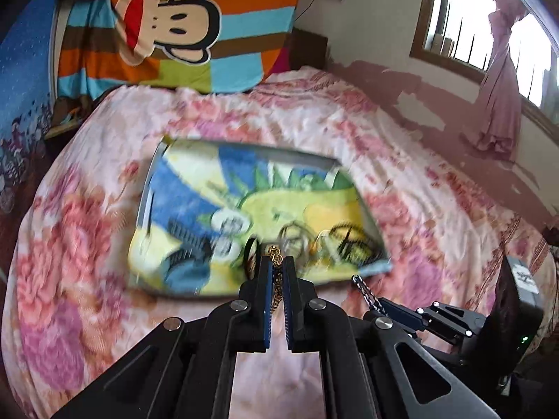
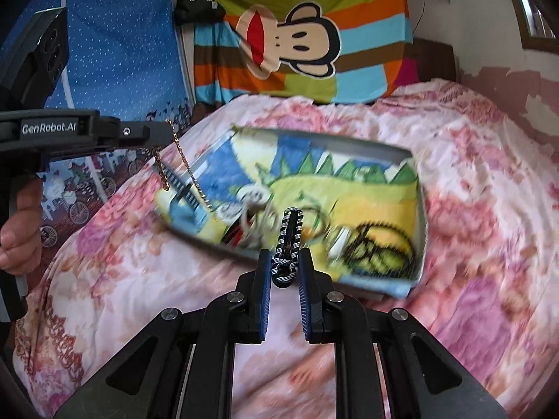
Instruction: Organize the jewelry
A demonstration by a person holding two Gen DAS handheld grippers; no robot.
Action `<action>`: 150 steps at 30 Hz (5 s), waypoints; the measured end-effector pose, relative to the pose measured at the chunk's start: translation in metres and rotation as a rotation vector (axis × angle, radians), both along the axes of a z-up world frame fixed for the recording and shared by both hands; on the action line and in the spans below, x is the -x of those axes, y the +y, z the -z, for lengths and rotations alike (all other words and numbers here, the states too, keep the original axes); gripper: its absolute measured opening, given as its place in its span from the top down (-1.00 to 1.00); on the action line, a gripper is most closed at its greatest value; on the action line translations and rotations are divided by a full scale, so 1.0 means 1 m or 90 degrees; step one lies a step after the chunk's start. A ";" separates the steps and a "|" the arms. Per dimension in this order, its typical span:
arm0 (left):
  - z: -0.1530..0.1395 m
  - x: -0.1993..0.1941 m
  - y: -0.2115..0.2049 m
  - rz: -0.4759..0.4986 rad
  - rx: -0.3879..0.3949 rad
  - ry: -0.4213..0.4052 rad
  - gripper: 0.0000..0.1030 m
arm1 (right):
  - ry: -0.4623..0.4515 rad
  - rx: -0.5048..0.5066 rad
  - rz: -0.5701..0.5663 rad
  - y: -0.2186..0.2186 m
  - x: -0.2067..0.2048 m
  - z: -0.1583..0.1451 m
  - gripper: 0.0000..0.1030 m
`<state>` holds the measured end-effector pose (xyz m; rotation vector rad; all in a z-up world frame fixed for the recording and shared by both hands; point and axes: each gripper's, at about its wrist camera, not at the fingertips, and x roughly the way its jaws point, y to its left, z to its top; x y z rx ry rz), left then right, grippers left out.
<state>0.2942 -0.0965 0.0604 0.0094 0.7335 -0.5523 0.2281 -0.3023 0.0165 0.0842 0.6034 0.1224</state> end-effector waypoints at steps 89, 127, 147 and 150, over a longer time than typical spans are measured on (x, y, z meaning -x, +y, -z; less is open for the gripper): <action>0.059 -0.043 -0.029 -0.086 0.037 0.009 -0.50 | -0.027 -0.033 0.124 -0.052 -0.023 0.018 -0.39; -0.044 0.133 0.048 -0.160 0.028 -0.190 -0.94 | -0.193 0.010 0.115 -0.009 0.156 -0.100 -0.97; -0.040 0.221 0.094 -0.208 0.006 -0.208 -0.94 | -0.214 0.020 0.084 0.030 0.232 -0.100 -0.97; -0.035 0.231 0.099 -0.211 0.004 -0.203 -0.94 | -0.211 0.021 0.080 0.035 0.238 -0.095 -0.97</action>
